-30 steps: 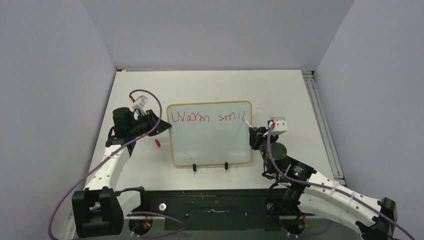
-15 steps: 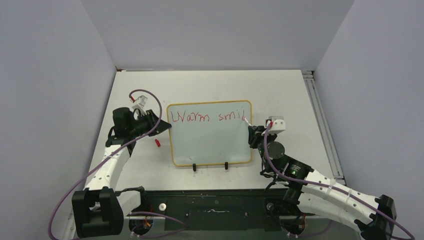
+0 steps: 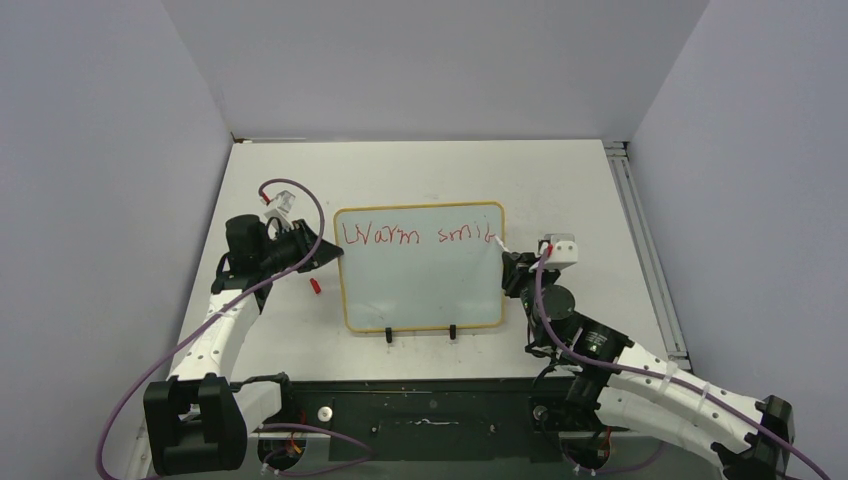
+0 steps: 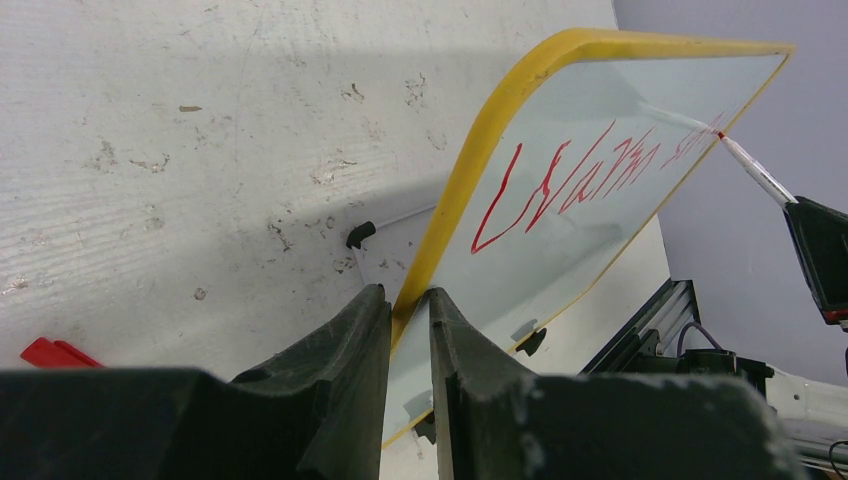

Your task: Write a sentence on the whiteboard

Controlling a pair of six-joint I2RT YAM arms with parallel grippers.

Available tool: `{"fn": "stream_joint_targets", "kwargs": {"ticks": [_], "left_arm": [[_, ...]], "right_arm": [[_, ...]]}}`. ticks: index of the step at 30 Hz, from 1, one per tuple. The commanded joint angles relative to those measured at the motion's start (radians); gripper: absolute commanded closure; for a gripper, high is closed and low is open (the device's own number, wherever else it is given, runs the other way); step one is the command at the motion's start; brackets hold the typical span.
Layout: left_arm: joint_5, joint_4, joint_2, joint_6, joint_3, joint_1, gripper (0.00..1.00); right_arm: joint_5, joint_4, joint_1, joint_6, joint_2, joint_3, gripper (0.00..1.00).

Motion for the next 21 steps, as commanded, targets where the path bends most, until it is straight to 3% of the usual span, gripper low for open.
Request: {"fn": "stream_joint_targets", "kwargs": {"ticks": [1, 21], "left_arm": [[0.006, 0.007, -0.016, 0.012, 0.047, -0.005, 0.81], [0.008, 0.008, -0.013, 0.012, 0.049, -0.005, 0.81]], "right_arm": [[0.030, 0.033, 0.002, -0.021, 0.006, 0.035, 0.95], [-0.010, 0.092, 0.002, -0.052, 0.055, 0.045, 0.95]]}}
